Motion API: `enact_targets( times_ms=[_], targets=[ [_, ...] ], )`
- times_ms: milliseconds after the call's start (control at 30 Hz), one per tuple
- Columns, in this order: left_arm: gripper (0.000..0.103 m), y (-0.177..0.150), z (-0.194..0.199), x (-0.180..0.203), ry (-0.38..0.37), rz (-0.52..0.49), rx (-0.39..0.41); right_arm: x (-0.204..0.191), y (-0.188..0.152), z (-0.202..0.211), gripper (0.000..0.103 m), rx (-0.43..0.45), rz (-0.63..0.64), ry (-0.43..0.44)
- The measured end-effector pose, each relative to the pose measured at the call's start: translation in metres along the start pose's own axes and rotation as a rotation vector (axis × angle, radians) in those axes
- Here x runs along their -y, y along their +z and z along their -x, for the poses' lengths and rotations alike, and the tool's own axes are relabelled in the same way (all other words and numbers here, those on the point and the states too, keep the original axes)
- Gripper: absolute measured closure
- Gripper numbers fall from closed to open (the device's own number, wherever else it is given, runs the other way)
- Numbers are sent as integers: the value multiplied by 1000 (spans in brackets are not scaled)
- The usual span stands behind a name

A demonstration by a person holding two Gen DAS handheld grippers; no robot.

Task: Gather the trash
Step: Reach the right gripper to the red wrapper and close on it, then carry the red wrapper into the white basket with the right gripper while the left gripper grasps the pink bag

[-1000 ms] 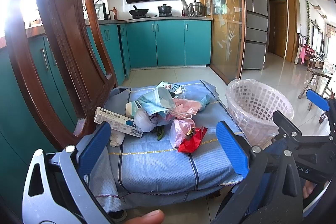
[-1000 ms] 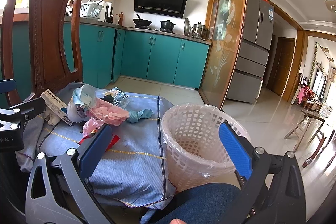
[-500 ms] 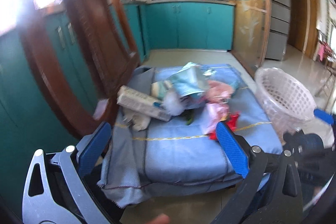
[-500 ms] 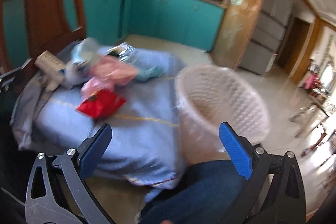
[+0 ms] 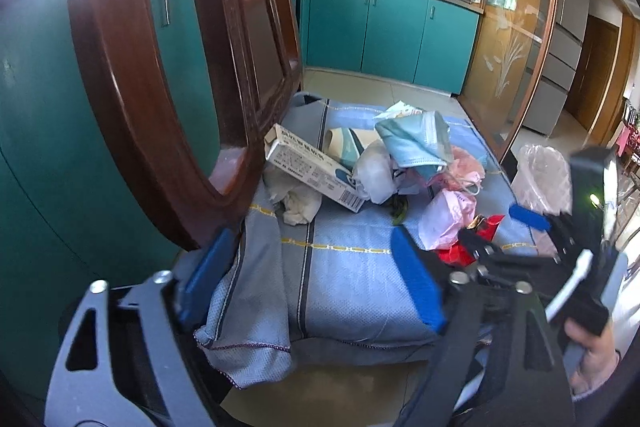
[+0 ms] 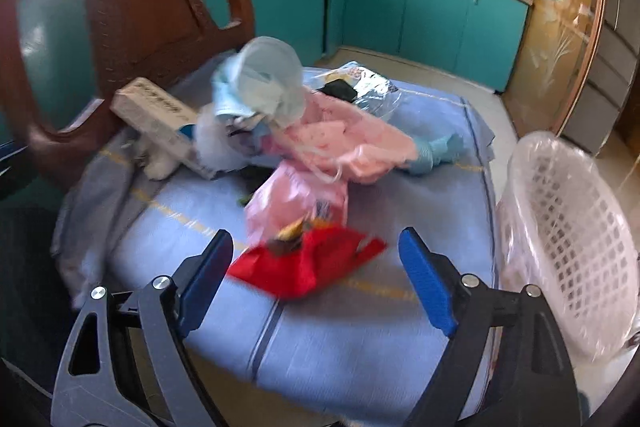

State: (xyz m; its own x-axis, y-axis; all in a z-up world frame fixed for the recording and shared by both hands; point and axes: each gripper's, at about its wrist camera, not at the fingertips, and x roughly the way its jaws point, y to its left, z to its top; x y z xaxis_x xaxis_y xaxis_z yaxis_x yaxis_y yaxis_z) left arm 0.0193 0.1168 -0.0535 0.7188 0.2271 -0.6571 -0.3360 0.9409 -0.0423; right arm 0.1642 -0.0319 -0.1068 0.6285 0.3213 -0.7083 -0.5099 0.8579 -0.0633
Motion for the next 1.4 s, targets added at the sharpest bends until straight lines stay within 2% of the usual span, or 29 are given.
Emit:
enact_targets(
  times_ms=[267,567,633,800,933,1000,1100,1400],
  targets=[
    [16,-3,-15,6,18,-18,-37,-11,3,-21,15,-26,39,-38],
    [16,-2,-20,12,23,-26,-37,-10,-5,-21,16,-25,68,-32],
    [16,-3,-20,13,27,-27,-38,-13,-7,-21,18,-20,82,-44],
    [16,-2,-20,15,31,-31,-37,-17,-12,-23,40,-33,92,-24],
    [16,-3,-21,15,32,-32,-36,-21,-14,-21,49,-29,105,-23],
    [16,-4,-21,16,34,-31,-34,-22,-14,-18,57,-21,113,-30],
    [16,-4,-21,15,35,-32,-34,-21,-15,-16,62,-15,113,-39],
    [16,-4,-24,15,32,-29,-38,-9,-23,7,69,-2,70,-25]
  ],
)
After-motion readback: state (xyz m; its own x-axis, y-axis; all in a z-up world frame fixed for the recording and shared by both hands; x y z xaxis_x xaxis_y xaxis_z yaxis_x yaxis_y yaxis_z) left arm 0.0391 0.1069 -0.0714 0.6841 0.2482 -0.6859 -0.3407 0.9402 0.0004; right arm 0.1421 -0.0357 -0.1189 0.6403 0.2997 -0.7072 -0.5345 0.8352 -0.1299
